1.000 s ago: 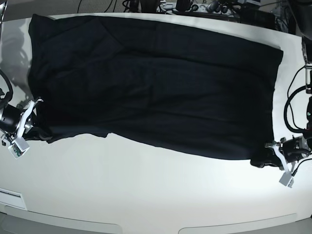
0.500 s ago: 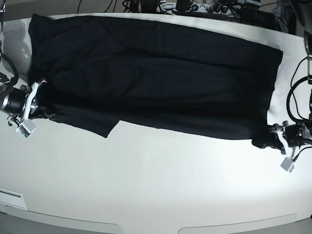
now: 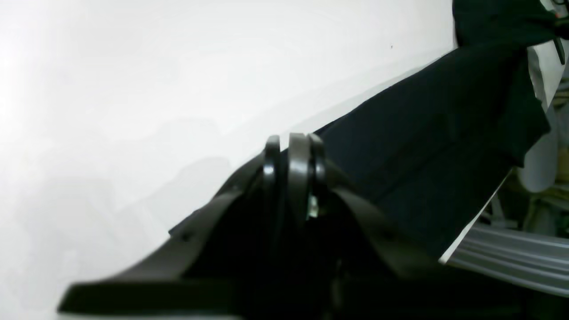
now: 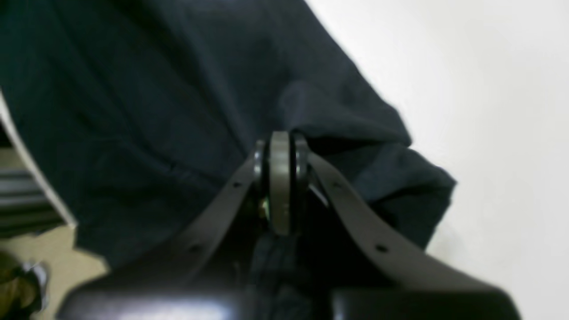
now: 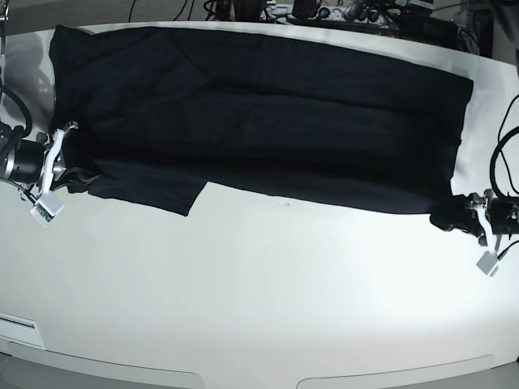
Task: Fold the T-shirt properly
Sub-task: 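Grasp the folded shirt's edge with both grippers and drag it flat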
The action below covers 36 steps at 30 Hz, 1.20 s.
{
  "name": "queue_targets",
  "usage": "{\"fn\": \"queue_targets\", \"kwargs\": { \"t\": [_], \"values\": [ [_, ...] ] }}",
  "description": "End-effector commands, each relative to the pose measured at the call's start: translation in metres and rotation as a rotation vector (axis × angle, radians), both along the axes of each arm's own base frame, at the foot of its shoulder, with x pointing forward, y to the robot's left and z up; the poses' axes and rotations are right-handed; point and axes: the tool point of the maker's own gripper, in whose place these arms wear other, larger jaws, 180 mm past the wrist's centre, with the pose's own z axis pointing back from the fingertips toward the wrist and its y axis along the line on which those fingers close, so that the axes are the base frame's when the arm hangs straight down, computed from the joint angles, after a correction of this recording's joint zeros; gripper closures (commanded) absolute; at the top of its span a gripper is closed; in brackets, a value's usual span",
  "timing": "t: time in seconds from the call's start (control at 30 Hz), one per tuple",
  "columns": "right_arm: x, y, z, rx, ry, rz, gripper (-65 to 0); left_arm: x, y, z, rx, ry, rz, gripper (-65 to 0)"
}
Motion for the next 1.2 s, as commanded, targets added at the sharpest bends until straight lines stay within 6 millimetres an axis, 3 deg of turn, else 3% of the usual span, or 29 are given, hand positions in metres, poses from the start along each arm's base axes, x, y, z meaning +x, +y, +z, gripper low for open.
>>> {"fn": "queue_targets", "kwargs": {
  "t": [0.0,0.3,0.47,0.67,0.8,0.97,1.17],
  "values": [
    [0.006,-0.004,0.014,-0.012,-0.038,0.007,0.0,0.004,0.011,0.019,0.016,-0.044,0.006,0.0],
    [-0.001,-0.009,0.006,-0.059,0.009,0.02,0.0,-0.005,0.02,0.037,0.107,-0.049,-0.044,0.0],
    [-0.001,-0.009,0.006,-0.059,0.01,0.02,0.0,-0.018,0.001,0.043,0.171,-0.038,-0.142,0.0],
    [-0.004,-0.011,0.003,-0.069,0.024,0.023,0.0,-0.052,-0.026,0.03,0.236,-0.045,-0.33,0.0],
    [-0.006,-0.011,0.001,-0.07,0.033,0.024,0.0,-0.066,-0.019,0.031,0.289,-0.03,-0.368,0.0],
    [-0.006,-0.011,0.001,-0.071,0.032,0.024,0.0,-0.069,-0.006,0.035,0.321,-0.017,-0.354,0.0],
    [-0.009,-0.013,-0.001,-0.086,0.049,0.028,0.0,-0.081,-0.006,0.022,0.312,0.028,-0.362,0.0]
  ]
}}
